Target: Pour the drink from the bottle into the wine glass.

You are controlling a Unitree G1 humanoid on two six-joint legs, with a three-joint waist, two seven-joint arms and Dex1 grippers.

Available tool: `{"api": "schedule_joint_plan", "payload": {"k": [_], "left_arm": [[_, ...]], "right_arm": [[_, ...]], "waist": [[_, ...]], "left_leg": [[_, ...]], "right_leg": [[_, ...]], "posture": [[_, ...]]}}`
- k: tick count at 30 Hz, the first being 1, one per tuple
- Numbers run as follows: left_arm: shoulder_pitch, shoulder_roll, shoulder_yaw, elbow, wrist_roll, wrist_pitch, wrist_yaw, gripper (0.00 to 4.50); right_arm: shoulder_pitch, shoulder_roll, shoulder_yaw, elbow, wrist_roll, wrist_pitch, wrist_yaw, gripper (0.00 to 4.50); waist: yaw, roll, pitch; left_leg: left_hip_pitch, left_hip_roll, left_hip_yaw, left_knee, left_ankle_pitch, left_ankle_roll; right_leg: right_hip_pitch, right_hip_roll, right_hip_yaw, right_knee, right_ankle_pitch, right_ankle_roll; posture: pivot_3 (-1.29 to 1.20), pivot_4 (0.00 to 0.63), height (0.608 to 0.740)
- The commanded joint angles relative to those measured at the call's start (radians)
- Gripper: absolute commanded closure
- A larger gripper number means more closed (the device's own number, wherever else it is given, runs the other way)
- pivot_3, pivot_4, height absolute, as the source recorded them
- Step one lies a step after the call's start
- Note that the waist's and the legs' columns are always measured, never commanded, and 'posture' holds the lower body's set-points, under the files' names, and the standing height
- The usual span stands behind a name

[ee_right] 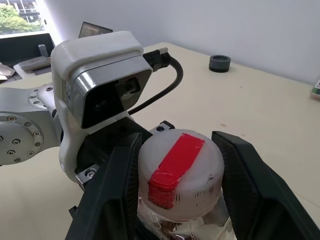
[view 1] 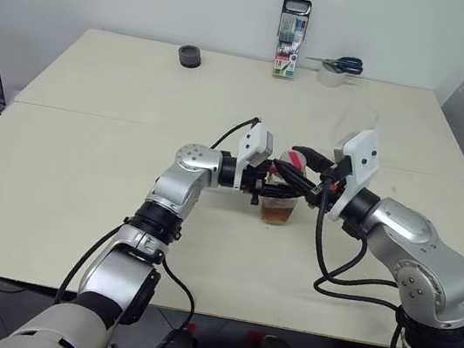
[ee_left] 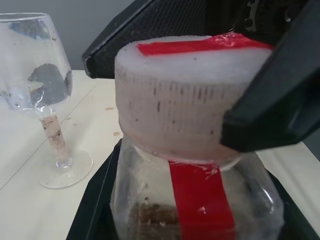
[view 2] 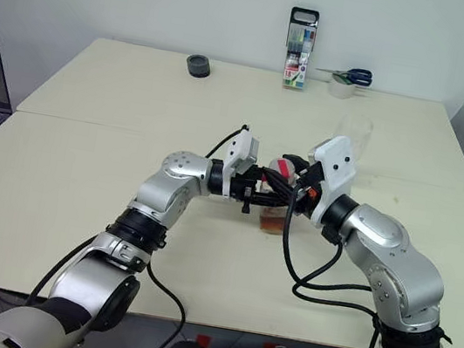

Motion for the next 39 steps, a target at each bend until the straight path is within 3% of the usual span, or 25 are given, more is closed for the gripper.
{"api": "schedule_joint_plan", "payload": {"k": [1,5,10,11,18,19,23,28,39], "left_arm": [[-0.001,0.012,-0.012,-0.065,-0.011,-0.007,-0.035,2.70],[0.011,0.043,-0.029,-0.088,-0.012,-0.004,-0.088,2.70],[0.020,0.057,-0.029,-0.098,-0.014,-0.005,-0.088,2.71],[0.024,0.056,-0.026,-0.103,-0.016,-0.002,-0.078,2.71],[0.045,0.044,-0.011,-0.129,-0.028,0.019,-0.024,2.71],[0.043,0.042,-0.008,-0.124,-0.028,0.017,-0.018,2.71],[0.018,0.035,0.004,-0.085,-0.023,-0.003,0.007,2.71],[-0.013,0.025,0.006,-0.034,-0.015,-0.035,0.016,2.71],[-0.030,0.020,-0.005,0.008,-0.006,-0.080,0.004,2.71]], "right_arm": [[-0.043,-0.070,0.050,0.044,-0.016,-0.093,0.188,2.60],[-0.175,-0.196,0.126,0.281,-0.095,-0.265,0.501,2.60],[-0.255,-0.234,0.144,0.413,-0.086,-0.281,0.654,2.60],[-0.247,-0.226,0.127,0.411,-0.081,-0.275,0.636,2.60],[-0.153,-0.188,-0.042,0.247,-0.021,-0.203,0.441,0.17],[-0.126,-0.184,-0.070,0.188,0.006,-0.166,0.403,0.00],[0.012,-0.129,-0.113,-0.048,0.069,-0.041,0.222,0.00],[0.094,0.005,-0.036,-0.147,-0.066,-0.034,-0.030,0.00],[0.109,0.136,0.040,-0.133,-0.205,-0.082,-0.175,0.00]], "waist": [[-0.001,0.000,0.000],[-0.003,0.002,0.002],[-0.005,0.002,0.002],[-0.004,0.002,0.002],[0.001,0.002,0.002],[0.001,0.002,0.002],[0.003,0.003,0.002],[-0.001,0.003,0.002],[-0.001,0.003,0.002]], "left_leg": [[0.000,0.000,0.000,0.000,0.000,0.000],[0.001,0.000,0.001,0.000,0.000,0.000],[0.000,0.001,0.000,0.000,0.000,0.000],[0.000,0.001,0.000,0.000,0.000,0.000],[-0.006,-0.001,0.000,0.002,0.000,0.000],[-0.009,-0.001,-0.001,0.002,0.000,-0.001],[-0.015,0.000,-0.001,0.003,0.002,-0.004],[-0.014,0.000,0.001,0.003,0.001,-0.001],[-0.014,0.000,0.000,0.003,0.002,-0.003]], "right_leg": [[0.000,0.000,0.000,0.000,0.000,0.000],[0.000,0.000,0.000,0.000,0.000,0.000],[0.000,0.001,0.000,0.000,0.000,0.000],[-0.001,0.001,0.000,0.000,0.000,0.000],[-0.005,-0.001,0.000,0.001,0.000,0.000],[-0.008,-0.002,0.000,0.001,0.000,0.000],[-0.014,-0.001,-0.001,0.003,0.000,0.000],[-0.015,-0.001,0.001,0.003,0.000,0.000],[-0.015,0.000,0.001,0.003,0.000,0.000]], "posture": [[0.00,0.150,0.740],[0.00,0.150,0.740],[0.00,0.150,0.740],[0.00,0.150,0.740],[0.00,0.150,0.740],[0.00,0.150,0.740],[0.00,0.150,0.740],[0.00,0.150,0.740],[0.00,0.150,0.740]]}}
